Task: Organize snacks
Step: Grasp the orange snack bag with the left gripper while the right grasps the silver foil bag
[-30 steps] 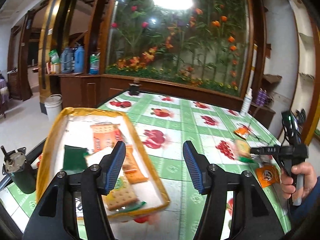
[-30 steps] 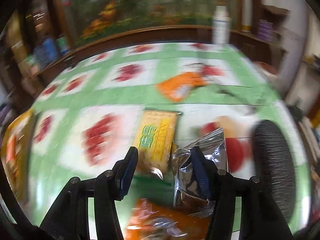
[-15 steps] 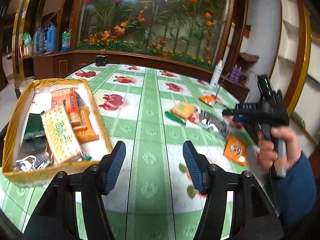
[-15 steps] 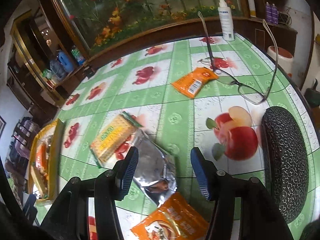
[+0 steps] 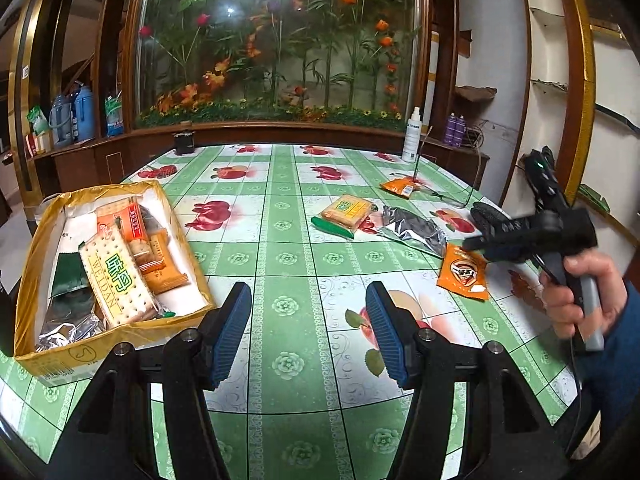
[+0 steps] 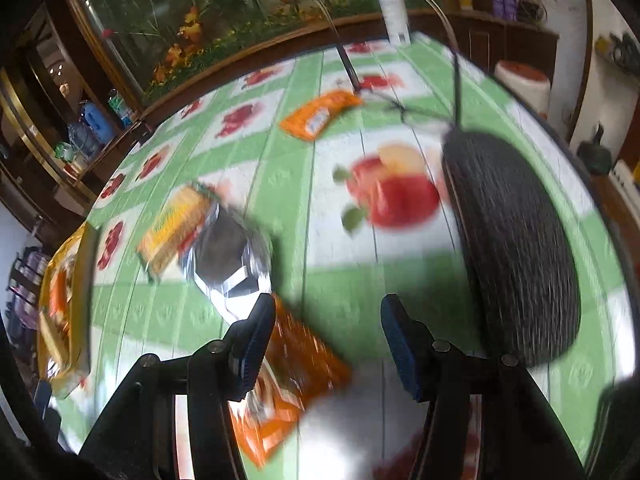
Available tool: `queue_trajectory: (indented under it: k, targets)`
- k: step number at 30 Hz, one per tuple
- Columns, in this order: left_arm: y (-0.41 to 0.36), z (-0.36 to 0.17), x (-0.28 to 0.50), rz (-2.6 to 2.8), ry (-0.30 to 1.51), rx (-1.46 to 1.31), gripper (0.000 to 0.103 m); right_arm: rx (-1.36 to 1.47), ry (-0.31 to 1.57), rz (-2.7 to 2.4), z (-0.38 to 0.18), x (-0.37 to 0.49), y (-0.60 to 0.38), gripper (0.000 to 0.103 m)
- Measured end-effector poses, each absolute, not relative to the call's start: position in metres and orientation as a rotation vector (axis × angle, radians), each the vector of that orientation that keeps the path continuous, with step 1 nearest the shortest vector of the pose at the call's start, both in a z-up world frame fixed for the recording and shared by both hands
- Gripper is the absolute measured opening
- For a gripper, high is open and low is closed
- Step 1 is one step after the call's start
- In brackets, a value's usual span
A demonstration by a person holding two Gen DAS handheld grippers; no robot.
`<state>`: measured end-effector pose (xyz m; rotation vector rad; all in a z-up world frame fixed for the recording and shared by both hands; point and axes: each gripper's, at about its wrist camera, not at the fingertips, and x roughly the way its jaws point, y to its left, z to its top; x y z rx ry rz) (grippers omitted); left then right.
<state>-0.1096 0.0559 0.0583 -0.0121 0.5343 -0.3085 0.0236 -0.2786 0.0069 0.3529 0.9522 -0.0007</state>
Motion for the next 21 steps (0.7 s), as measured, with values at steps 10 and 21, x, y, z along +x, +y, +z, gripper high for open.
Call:
queue_trajectory:
  k: [10,21]
  targets:
    - [0.060,0.059,-0.113,-0.355,0.529,-0.038,0.069,0.411,0.905,0.479,0.023,-0.017,-0.207,0.058]
    - [0.045,0.058,-0.113,-0.366,0.550,0.031,0.069,0.347,0.943,0.258,0.022,0.041,-0.235,0.061]
